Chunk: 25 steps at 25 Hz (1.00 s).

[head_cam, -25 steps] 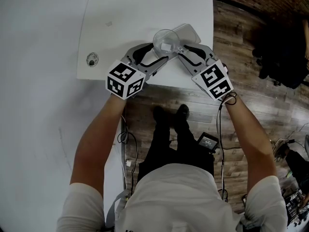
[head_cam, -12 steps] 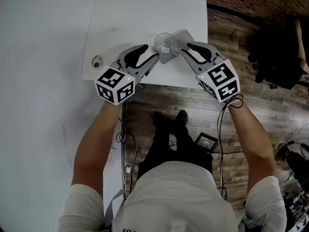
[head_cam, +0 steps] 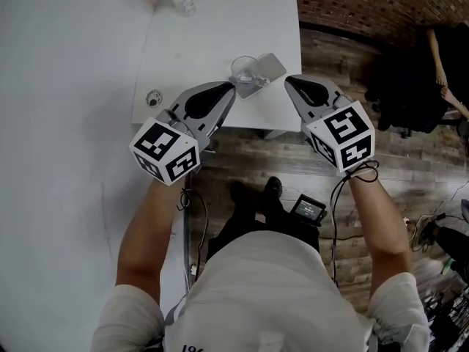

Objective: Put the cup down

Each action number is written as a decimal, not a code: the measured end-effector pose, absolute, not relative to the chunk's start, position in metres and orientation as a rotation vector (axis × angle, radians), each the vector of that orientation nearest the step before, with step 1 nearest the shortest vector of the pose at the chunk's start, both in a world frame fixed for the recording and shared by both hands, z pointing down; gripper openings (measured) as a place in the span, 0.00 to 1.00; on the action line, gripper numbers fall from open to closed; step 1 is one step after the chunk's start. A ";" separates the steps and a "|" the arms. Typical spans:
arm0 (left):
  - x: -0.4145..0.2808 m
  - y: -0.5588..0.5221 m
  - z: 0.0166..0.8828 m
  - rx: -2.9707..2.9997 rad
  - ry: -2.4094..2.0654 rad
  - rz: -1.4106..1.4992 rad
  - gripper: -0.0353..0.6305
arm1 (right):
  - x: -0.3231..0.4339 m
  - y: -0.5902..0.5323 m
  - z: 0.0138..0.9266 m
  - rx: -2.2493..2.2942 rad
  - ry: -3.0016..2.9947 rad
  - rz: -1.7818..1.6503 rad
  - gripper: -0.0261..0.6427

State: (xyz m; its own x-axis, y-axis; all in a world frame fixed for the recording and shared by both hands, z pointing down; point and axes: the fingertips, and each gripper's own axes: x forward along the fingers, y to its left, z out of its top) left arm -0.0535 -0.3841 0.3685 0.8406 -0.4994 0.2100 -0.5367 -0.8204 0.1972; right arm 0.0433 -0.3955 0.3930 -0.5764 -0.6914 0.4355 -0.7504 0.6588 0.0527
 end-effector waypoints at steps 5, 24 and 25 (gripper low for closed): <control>-0.059 -0.346 0.332 2.789 -0.794 0.175 0.07 | 0.052 -0.362 0.345 1.206 -2.485 0.167 0.06; -0.075 -0.255 0.303 2.769 -0.790 0.104 0.07 | 0.062 -0.277 0.296 1.325 -2.510 0.134 0.06; -0.075 -0.251 0.303 2.764 -0.787 0.099 0.07 | 0.063 -0.274 0.297 1.332 -2.507 0.141 0.06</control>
State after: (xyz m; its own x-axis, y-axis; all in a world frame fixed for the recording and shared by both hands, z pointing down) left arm -0.0751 -0.2514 0.3035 0.8504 -0.5080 0.1369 -0.5261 -0.8177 0.2338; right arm 0.0634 -0.2744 0.2966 -0.5260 -0.7937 0.3055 -0.8229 0.5657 0.0527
